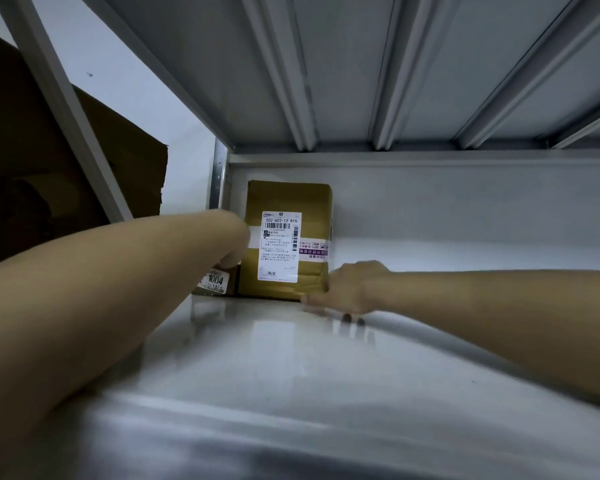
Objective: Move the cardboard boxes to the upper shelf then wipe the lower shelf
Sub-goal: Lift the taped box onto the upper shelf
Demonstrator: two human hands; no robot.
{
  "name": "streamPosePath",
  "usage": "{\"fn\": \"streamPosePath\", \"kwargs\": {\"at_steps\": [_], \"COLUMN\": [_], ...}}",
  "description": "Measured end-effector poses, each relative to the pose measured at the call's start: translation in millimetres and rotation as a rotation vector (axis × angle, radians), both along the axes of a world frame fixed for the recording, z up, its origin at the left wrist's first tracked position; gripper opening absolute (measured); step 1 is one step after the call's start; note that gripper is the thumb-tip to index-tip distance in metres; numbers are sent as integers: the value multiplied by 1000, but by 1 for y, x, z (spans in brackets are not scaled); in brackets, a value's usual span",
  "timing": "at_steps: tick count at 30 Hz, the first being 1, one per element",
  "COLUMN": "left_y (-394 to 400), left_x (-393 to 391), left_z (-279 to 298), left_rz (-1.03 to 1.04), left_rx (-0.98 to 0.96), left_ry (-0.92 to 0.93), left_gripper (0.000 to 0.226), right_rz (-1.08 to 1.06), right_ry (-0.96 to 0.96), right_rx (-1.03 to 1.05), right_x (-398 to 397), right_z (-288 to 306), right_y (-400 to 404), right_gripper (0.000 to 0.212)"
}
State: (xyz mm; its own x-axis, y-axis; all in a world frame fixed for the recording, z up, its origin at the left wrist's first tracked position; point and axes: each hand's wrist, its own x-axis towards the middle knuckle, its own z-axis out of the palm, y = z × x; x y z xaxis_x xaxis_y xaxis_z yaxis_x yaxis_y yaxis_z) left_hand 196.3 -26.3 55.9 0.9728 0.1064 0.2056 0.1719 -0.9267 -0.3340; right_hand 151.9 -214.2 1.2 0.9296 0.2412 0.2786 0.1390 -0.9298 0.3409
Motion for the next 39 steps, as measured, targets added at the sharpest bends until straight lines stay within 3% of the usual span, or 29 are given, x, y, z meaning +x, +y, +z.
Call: {"fn": "streamPosePath", "kwargs": {"at_steps": [3,5,12,17,25,33,39], "left_y": [-24,-40,-108,-144,-201,-217,-215], "left_x": [-25,-44,-120,-179,-258,-321,-361], "left_z": [9,9,-7,-15,-36,-69,-110], "left_rz": [-60,-81,-307,-424,-657,-796,-899], "left_rx": [-57,-197,-387,-481,-591,-663,-559], "left_ry": [49,117,126,93,-57,-204,-513], "left_gripper": [26,24,18,17,20,19,20], "right_rz": [-3,-19,-36,-16,115,156,121], "right_ry": [-101,-132,-115,-89,-111,-251,-451], "right_rx": [-10,6,129,311,544,615,543], "right_x": [-23,-43,-117,-163,-244,-311,-357], "right_z": [19,28,33,27,8,-23,-53], "right_y": [-14,-29,-91,-124,-148,-157,-160], "right_gripper": [51,44,24,21,20,14,14]}}
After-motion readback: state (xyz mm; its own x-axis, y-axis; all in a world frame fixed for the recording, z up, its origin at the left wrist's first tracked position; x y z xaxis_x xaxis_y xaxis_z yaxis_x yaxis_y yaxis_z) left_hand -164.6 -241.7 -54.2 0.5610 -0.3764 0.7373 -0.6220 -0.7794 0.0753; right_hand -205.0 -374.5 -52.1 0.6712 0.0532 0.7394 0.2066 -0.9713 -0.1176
